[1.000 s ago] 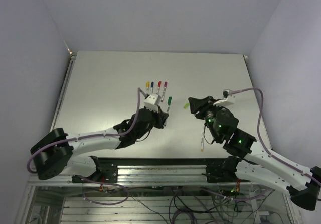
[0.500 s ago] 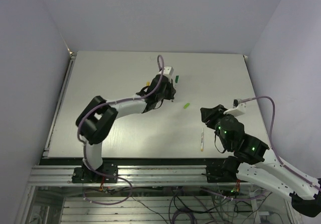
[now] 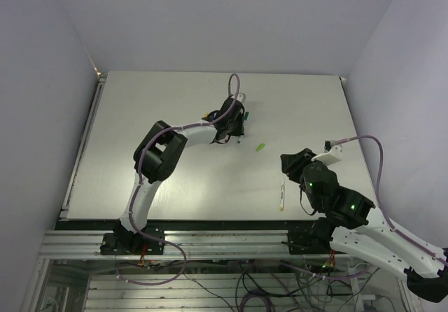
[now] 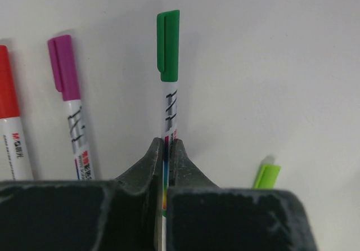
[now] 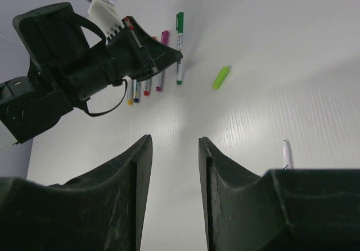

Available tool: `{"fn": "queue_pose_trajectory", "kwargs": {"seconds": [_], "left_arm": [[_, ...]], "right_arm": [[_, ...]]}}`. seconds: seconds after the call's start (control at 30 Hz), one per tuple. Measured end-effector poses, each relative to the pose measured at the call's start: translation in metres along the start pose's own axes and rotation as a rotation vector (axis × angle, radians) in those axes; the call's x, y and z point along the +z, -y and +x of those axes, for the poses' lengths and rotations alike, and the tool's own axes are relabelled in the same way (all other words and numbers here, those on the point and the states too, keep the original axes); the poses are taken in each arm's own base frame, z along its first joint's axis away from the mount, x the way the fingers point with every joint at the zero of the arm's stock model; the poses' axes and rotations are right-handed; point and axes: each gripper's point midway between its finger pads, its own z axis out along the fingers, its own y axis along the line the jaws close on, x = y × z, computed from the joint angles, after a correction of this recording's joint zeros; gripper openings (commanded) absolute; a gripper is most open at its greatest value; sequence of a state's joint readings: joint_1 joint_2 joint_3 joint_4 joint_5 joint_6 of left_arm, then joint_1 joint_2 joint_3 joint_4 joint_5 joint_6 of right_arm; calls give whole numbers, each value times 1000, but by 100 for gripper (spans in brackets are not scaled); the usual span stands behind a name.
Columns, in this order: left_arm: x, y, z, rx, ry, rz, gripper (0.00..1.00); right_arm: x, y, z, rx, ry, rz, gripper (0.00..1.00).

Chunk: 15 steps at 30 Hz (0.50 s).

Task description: Insert the pens into the pen caps

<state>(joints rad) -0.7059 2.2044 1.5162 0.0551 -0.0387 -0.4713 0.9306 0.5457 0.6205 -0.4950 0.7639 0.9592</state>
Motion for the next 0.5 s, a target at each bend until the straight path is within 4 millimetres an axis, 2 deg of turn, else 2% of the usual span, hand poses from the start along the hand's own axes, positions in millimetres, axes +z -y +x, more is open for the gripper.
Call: {"fn": "queue_pose_trajectory", "kwargs": {"seconds": [0.17,0.3,0.5], "left_arm": [[3,-11,0,-10,-13,-23,12],[3,-16,0,-14,-24,-35,20],[3,-19,1,-26,-29,-47,42]], "right_arm": [[1,3,4,8,-7,10,37],[1,4,5,13,-10,13,37],[3,6,9,0,-18,24,37]]}}
